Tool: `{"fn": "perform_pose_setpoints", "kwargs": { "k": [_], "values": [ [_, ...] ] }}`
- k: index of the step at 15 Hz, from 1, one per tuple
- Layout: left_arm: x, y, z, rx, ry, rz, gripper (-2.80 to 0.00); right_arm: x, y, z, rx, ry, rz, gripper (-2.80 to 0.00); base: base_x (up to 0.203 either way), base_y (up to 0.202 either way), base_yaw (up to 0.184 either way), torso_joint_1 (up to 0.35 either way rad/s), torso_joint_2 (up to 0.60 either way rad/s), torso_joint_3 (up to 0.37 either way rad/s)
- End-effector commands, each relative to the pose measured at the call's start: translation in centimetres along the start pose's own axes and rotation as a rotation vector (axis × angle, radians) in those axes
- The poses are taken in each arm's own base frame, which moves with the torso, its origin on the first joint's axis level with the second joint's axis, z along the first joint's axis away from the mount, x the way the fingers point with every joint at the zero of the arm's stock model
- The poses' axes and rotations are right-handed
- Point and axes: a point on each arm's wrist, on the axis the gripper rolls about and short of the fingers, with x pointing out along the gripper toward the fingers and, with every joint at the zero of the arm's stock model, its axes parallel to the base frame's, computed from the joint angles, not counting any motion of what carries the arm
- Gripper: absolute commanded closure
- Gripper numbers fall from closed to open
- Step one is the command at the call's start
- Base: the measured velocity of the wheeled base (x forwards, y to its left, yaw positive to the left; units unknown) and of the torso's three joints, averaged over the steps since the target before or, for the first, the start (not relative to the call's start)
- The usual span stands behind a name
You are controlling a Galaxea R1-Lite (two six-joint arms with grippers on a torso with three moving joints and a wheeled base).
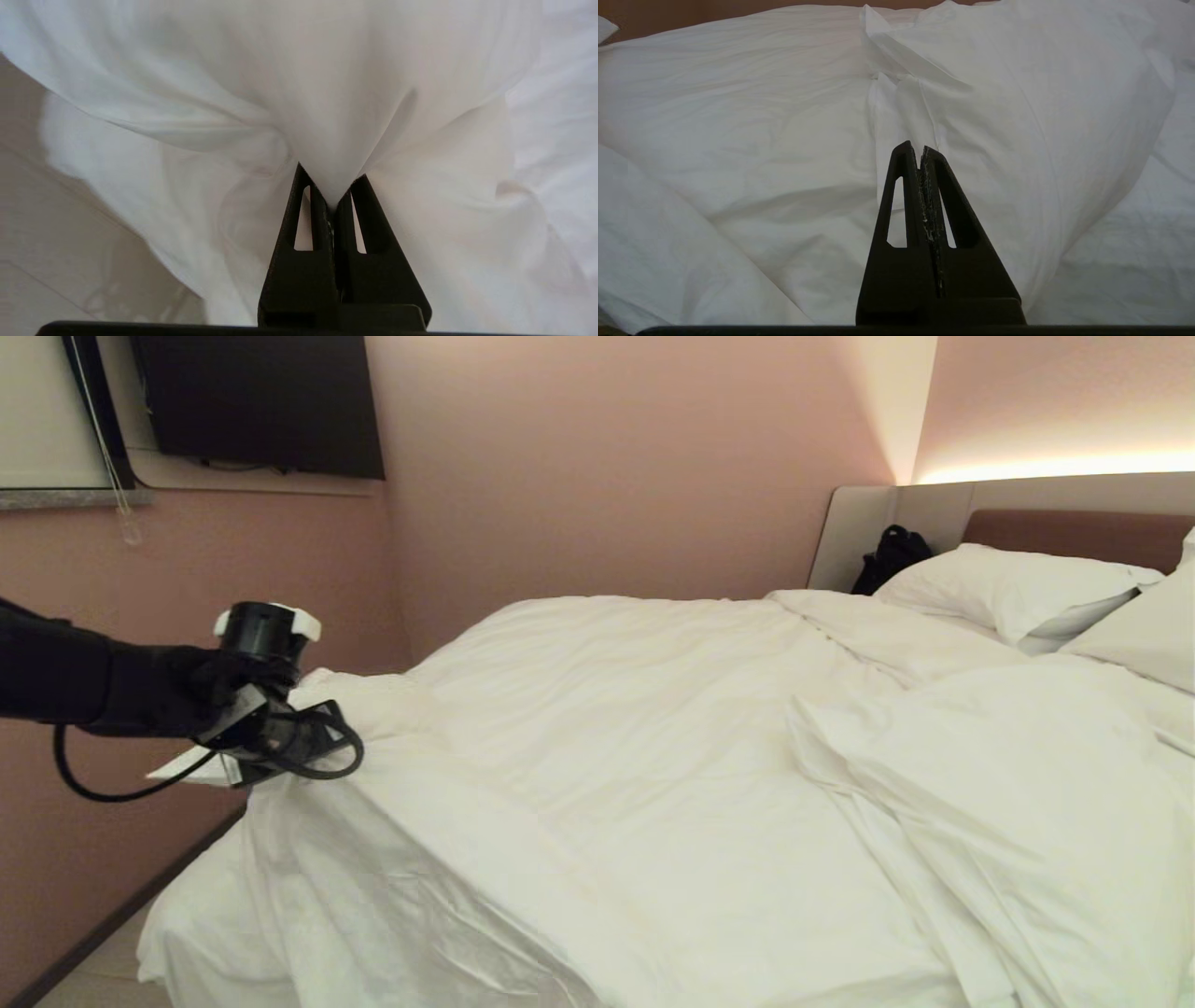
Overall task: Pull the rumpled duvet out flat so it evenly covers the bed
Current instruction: Hold the folded corner of the quilt
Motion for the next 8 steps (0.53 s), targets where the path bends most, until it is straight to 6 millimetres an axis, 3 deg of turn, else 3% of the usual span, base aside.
{"fn": "perform_pose_setpoints", "kwargs": {
  "k": [1,8],
  "values": [
    [-2.8,2.3,0.2,-0.017,-0.059,0.001,0.00,0.0,0.0,0.0,0.000,0.001,0.000,0.00,0.000,0.000,0.000,0.000,0.00,0.000],
    [-5.9,7.5,-4.5,0.026,-0.100,0.030,0.00,0.0,0.0,0.0,0.000,0.001,0.002,0.00,0.000,0.000,0.000,0.000,0.00,0.000]
  ]
}}
